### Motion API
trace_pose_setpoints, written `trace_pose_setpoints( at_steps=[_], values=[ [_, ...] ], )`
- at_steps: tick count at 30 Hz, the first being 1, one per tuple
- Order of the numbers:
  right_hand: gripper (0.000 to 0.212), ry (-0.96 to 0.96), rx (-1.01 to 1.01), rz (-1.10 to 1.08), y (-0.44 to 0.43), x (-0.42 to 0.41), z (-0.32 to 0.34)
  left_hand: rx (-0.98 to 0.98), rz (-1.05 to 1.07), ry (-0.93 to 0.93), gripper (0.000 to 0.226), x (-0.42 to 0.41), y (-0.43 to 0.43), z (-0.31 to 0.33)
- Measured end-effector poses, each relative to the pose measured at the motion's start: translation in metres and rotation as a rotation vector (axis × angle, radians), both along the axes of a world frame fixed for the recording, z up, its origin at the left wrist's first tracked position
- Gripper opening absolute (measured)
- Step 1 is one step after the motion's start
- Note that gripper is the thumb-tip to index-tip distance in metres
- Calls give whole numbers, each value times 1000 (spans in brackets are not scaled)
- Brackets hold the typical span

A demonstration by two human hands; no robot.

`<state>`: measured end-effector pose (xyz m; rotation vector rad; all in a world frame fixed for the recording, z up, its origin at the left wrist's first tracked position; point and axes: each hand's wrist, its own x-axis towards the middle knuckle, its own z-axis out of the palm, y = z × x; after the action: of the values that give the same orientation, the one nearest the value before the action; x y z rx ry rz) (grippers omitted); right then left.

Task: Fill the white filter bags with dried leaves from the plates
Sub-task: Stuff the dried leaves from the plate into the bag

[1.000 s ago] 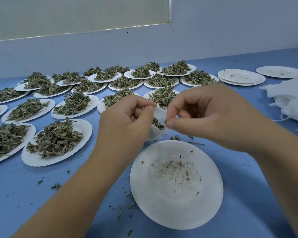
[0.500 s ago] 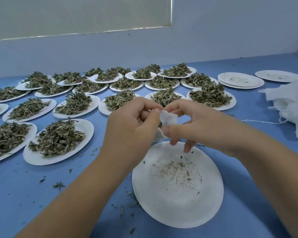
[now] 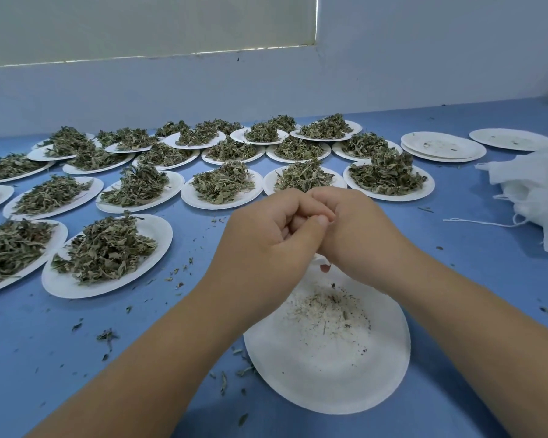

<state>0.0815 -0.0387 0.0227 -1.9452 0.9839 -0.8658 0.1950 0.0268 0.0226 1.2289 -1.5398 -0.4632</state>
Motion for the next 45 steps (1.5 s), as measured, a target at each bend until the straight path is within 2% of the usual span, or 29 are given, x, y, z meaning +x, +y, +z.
trace_pose_setpoints(
  at_steps=[2, 4, 7, 14, 17, 19, 22, 24, 26, 29, 31, 33, 34, 36, 41, 43, 45],
  values=[
    [17, 17, 26, 10, -1, -4, 2, -12, 17, -1, 19, 2, 0, 1],
    [9, -6, 163, 148, -2, -12, 4, -24, 36, 9, 18, 5, 0, 2],
    [22, -30, 299, 307, -6, -24, 8, -27, 73, 47, 20, 9, -2, 3],
    [20, -49, 155, 144, -7, -13, -2, -15, 21, 12, 22, 4, 0, 4],
    [11, -36, 92, 41, -6, -5, -3, -18, 1, 10, 21, 2, 1, 5],
    [8, 21, 16, -29, -7, 0, -3, -18, -23, 8, 22, 0, 1, 4],
    [17, 129, -125, -53, -4, 4, -3, -28, -42, -29, 27, -2, 3, 3],
    [14, 102, -51, -25, -2, 1, -2, -47, -40, -29, 23, -1, 2, 3],
    [10, 22, 138, 74, -2, -4, 1, -72, -37, -14, 17, 1, 2, 3],
    [19, -60, 292, 170, 0, -8, 4, -96, -44, -75, 15, 2, 3, 3],
    [9, -9, 206, 165, 5, -6, 8, -106, -87, -99, 15, -1, 4, 1],
    [27, 106, 39, 103, 8, -2, 9, -121, -92, -165, 11, -3, 4, -1],
    [29, 153, -36, 82, 10, -1, 9, -128, -90, -193, 10, -3, 4, -3],
    [17, 173, -98, 54, 7, -2, 8, -144, -96, -182, 9, -2, 3, -4],
    [15, -80, 211, 265, 2, -17, 9, -174, -58, -90, 15, 4, 1, 0],
    [23, -74, 203, 297, 1, -18, 8, -160, -76, -66, 16, 5, 1, 0],
    [10, -23, 93, 242, 3, -15, 7, -165, -93, -85, 20, 4, 3, 1]
  ],
)
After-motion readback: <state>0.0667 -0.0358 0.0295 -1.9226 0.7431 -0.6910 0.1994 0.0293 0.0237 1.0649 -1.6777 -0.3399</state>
